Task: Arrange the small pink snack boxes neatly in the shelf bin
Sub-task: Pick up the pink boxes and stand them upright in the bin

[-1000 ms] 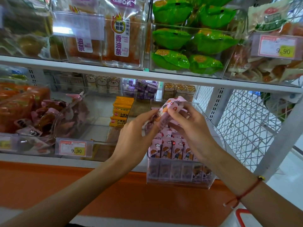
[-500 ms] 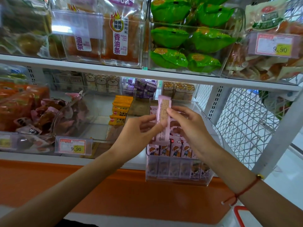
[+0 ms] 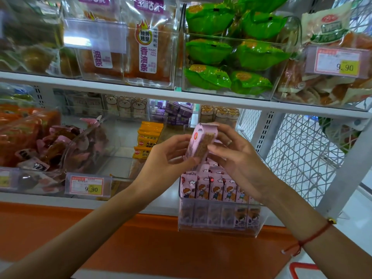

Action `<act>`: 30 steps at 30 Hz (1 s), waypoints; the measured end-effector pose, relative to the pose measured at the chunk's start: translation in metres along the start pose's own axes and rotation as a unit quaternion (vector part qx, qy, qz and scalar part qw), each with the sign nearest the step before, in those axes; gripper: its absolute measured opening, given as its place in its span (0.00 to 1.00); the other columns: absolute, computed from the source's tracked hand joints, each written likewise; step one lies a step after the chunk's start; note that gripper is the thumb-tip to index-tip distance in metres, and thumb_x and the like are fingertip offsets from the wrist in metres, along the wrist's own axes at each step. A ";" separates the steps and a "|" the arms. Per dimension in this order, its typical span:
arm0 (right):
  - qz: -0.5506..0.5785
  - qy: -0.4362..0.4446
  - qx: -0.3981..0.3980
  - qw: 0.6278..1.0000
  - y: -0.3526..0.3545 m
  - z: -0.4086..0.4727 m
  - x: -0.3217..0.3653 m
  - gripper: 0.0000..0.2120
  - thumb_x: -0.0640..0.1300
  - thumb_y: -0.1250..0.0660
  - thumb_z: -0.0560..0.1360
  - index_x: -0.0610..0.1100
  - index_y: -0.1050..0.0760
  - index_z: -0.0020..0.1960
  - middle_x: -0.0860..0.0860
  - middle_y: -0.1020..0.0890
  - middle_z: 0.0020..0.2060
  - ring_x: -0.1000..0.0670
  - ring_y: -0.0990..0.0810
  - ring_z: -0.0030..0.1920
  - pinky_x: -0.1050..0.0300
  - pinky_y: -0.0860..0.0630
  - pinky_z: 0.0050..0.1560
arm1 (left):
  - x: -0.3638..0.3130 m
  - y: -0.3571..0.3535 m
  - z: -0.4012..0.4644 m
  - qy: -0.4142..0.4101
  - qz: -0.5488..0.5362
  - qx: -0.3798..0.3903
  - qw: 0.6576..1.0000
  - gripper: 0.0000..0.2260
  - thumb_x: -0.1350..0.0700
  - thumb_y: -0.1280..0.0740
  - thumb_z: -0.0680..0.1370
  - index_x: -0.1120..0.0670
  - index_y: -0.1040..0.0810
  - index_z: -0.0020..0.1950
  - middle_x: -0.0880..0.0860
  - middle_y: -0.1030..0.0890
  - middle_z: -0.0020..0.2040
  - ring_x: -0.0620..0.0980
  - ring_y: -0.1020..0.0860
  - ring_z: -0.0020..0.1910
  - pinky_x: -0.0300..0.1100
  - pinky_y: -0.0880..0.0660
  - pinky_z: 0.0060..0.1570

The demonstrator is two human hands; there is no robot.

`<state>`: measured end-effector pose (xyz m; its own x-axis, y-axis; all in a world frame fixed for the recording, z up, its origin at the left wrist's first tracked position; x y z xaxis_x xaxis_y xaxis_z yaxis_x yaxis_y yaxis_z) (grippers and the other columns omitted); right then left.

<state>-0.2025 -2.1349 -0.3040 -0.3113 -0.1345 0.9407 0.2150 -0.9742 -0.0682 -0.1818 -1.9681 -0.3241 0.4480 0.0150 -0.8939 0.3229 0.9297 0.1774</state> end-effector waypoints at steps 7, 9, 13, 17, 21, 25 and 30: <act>-0.042 0.000 -0.014 0.999 -0.001 0.002 -0.007 0.25 0.43 0.29 0.68 0.59 0.27 0.63 0.52 0.20 0.58 0.51 0.23 0.62 0.50 0.25 0.61 | 0.004 -0.002 0.000 0.011 -0.002 -0.040 0.999 0.17 0.48 0.29 0.67 0.42 0.27 0.55 0.40 0.19 0.51 0.37 0.20 0.51 0.31 0.22 0.47; -0.098 -0.009 -0.028 0.995 -0.005 0.003 -0.011 0.25 0.43 0.29 0.69 0.57 0.30 0.64 0.54 0.20 0.57 0.54 0.22 0.59 0.50 0.25 0.60 | 0.007 -0.001 0.001 0.032 -0.041 -0.080 0.995 0.19 0.47 0.28 0.66 0.46 0.27 0.55 0.44 0.19 0.51 0.39 0.18 0.49 0.33 0.21 0.44; -0.140 -0.031 -0.052 0.988 -0.012 0.002 -0.020 0.16 0.51 0.30 0.69 0.51 0.26 0.55 0.55 0.18 0.53 0.56 0.19 0.53 0.59 0.21 0.53 | 0.010 0.002 0.003 0.079 -0.091 -0.121 0.985 0.26 0.47 0.27 0.65 0.53 0.28 0.59 0.49 0.19 0.53 0.43 0.17 0.47 0.34 0.21 0.40; -0.118 -0.030 -0.055 0.991 -0.013 0.003 -0.019 0.10 0.44 0.32 0.74 0.51 0.24 0.55 0.54 0.17 0.50 0.58 0.18 0.50 0.65 0.21 0.46 | 0.010 0.005 0.002 0.119 -0.113 -0.110 0.980 0.28 0.44 0.27 0.65 0.53 0.27 0.62 0.50 0.19 0.55 0.43 0.17 0.48 0.34 0.21 0.40; -0.157 -0.010 -0.025 0.987 -0.019 -0.001 -0.018 0.22 0.50 0.27 0.66 0.52 0.25 0.59 0.56 0.18 0.53 0.59 0.19 0.52 0.64 0.22 0.47 | 0.011 0.007 0.001 0.132 -0.135 -0.119 0.975 0.25 0.46 0.28 0.66 0.54 0.27 0.59 0.53 0.18 0.55 0.46 0.17 0.49 0.35 0.21 0.41; -0.111 -0.045 -0.068 0.990 -0.018 0.002 -0.020 0.15 0.42 0.29 0.72 0.49 0.25 0.58 0.52 0.17 0.51 0.54 0.18 0.50 0.62 0.21 0.46 | 0.007 0.009 0.003 0.151 -0.165 -0.125 0.967 0.31 0.42 0.28 0.64 0.56 0.27 0.62 0.56 0.19 0.56 0.48 0.17 0.51 0.38 0.20 0.43; 0.121 -0.185 -0.037 0.975 -0.014 0.000 -0.019 0.12 0.42 0.42 0.79 0.38 0.24 0.55 0.41 0.17 0.43 0.51 0.19 0.36 0.61 0.20 0.38 | 0.002 0.017 0.003 0.135 -0.223 -0.107 0.959 0.21 0.51 0.33 0.75 0.53 0.28 0.67 0.54 0.17 0.56 0.49 0.18 0.55 0.37 0.20 0.48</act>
<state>-0.1993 -2.1189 -0.3207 0.0976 -0.3017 0.9484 0.1700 -0.9339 -0.3146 -0.1727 -1.9535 -0.3213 0.0625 -0.3347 -0.9403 0.2399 0.9195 -0.3113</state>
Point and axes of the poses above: each hand's wrist, its own z-axis towards the middle knuckle, its own y-axis out of the back of the hand, x = y × z, the point moved 2 cm from there along z, towards the middle knuckle
